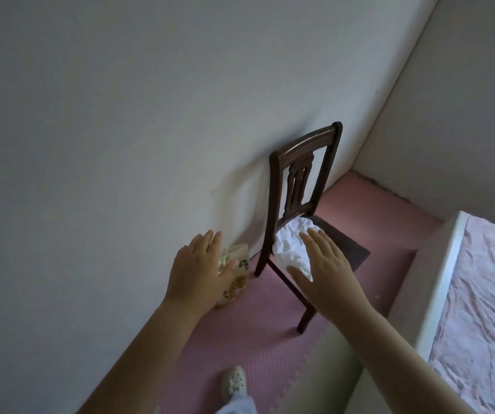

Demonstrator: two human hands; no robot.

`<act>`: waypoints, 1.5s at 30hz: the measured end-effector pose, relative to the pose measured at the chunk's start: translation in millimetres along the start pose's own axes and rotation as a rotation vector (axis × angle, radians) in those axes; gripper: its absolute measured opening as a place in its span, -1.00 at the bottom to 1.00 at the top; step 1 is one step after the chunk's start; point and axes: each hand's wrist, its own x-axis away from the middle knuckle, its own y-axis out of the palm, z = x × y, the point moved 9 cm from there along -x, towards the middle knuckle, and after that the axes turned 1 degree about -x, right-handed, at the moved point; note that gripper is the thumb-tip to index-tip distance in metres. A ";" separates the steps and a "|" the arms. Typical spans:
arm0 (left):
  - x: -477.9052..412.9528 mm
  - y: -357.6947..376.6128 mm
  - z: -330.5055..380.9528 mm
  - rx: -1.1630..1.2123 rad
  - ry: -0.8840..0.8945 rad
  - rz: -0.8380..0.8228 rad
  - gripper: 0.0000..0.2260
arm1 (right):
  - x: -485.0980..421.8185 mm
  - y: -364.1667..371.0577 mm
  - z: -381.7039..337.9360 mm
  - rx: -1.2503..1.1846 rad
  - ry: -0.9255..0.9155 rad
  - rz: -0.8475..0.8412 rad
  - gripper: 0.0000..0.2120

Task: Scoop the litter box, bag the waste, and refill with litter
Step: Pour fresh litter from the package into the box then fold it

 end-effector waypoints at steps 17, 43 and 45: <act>-143.9 193.6 -80.4 0.064 -0.365 -0.219 -0.45 | -242.3 179.8 90.2 -0.125 -0.115 -0.412 -0.46; -201.8 570.9 -219.0 0.154 -0.756 -0.442 -0.43 | -373.6 601.0 206.3 0.054 -0.166 -0.770 -0.36; -196.9 585.1 -228.9 0.232 -0.857 -0.385 -0.43 | -371.9 614.1 209.3 0.114 -0.205 -0.773 -0.37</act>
